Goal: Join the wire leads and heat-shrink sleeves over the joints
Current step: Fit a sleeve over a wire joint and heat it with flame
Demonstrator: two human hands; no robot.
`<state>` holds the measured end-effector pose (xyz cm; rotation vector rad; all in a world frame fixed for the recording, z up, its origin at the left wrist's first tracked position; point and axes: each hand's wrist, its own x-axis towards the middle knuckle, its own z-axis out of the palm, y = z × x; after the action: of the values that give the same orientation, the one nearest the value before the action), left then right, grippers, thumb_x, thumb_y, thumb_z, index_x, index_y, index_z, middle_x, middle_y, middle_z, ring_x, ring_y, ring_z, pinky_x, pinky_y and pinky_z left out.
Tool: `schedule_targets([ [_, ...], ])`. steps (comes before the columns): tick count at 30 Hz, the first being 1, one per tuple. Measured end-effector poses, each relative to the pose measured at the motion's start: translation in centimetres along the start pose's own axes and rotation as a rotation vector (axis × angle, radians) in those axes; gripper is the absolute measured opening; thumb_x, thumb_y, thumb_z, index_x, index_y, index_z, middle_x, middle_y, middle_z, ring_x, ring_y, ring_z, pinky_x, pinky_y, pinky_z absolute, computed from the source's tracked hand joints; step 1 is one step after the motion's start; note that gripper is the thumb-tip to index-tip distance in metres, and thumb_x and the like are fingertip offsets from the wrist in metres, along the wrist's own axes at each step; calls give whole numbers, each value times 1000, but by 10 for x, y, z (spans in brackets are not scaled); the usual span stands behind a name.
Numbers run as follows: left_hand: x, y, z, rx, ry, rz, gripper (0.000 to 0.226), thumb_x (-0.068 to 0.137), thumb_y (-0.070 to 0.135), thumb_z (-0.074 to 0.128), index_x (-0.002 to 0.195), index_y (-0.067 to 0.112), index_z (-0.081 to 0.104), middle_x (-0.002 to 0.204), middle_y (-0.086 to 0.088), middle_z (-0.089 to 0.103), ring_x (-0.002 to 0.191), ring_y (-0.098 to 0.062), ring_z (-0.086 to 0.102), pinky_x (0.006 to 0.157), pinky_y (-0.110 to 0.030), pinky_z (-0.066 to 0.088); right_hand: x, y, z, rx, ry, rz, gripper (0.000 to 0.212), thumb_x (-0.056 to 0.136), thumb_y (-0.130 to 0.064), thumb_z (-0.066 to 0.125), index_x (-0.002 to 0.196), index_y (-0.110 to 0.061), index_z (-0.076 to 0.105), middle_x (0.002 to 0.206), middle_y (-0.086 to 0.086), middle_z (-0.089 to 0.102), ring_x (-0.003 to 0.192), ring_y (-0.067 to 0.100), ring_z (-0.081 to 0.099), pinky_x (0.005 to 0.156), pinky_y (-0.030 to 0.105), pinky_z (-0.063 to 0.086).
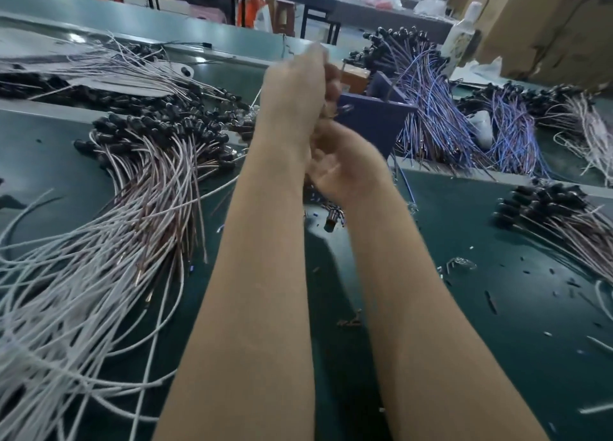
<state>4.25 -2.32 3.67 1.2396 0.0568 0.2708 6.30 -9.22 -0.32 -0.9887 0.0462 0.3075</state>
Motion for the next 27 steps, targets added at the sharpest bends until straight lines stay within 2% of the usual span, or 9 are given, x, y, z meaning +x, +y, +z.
schedule_targets([
  [4, 4, -14, 5, 581, -216, -115, 47, 99, 41, 40, 63, 16, 56, 43, 8, 51, 33, -6, 36, 40, -15, 27, -5, -37, -30, -45, 121, -245, 3, 91, -6, 58, 90, -3, 58, 63, 5, 65, 52, 14, 62, 54, 25, 55],
  [6, 2, -18, 10, 680, -293, -220, 60, 99, 50, 32, 67, 10, 63, 50, 5, 63, 34, -6, 40, 38, -12, 29, -9, -51, -43, -71, 189, -331, 5, 91, -11, 60, 87, -9, 61, 62, 1, 68, 55, 12, 65, 54, 21, 54],
  [8, 3, -23, 15, 626, -272, -305, 61, 100, 51, 27, 83, 5, 63, 70, -3, 73, 39, -6, 47, 40, -12, 35, -13, -59, -50, -75, 220, -355, 5, 91, -13, 61, 87, -11, 62, 61, -2, 69, 56, 9, 66, 53, 19, 52],
  [11, 4, -31, 22, 306, -106, -295, 34, 103, 40, 29, 100, 13, 50, 97, -3, 67, 56, -9, 55, 43, -16, 43, -17, -70, -60, -120, 276, -356, 10, 93, -14, 58, 84, -11, 61, 59, -3, 69, 55, 8, 66, 52, 18, 53],
  [13, 4, -33, 24, -33, -33, -235, 24, 104, 27, 32, 95, 14, 50, 94, -1, 65, 58, -7, 52, 45, -17, 45, -20, -70, -66, -302, 312, -289, 13, 95, -13, 54, 84, -10, 59, 55, -3, 68, 53, 8, 65, 51, 18, 53],
  [15, 6, -35, 24, -133, 8, -150, 25, 104, 19, 33, 89, 16, 53, 83, 3, 66, 58, -4, 50, 51, -17, 45, -22, -67, -69, -576, 315, -150, 16, 96, -14, 51, 82, -8, 56, 53, 1, 66, 48, 9, 62, 47, 16, 50],
  [19, 9, -36, 23, 196, 20, 0, 28, 102, 16, 38, 80, 17, 55, 70, 5, 65, 44, 2, 45, 50, -14, 40, -26, -69, -66, -1059, 309, -2, 33, 97, -25, 51, 71, -4, 53, 61, 10, 54, 34, 9, 50, 39, 12, 40],
  [24, 8, -27, 14, 587, -150, 58, 26, 100, 17, 44, 82, 13, 62, 66, 4, 66, 42, 5, 47, 49, -15, 38, -25, -77, -51, -1112, 309, -392, 29, 96, -29, 54, 72, -14, 62, 60, -1, 60, 36, 2, 50, 41, 13, 43],
  [27, 6, -20, 12, 804, -283, 52, 25, 99, 17, 45, 88, 7, 66, 67, 4, 67, 37, 4, 48, 43, -14, 38, -24, -74, -43, -1064, 222, -447, 25, 95, -30, 54, 76, -20, 65, 68, -6, 64, 45, 1, 52, 49, 16, 46],
])
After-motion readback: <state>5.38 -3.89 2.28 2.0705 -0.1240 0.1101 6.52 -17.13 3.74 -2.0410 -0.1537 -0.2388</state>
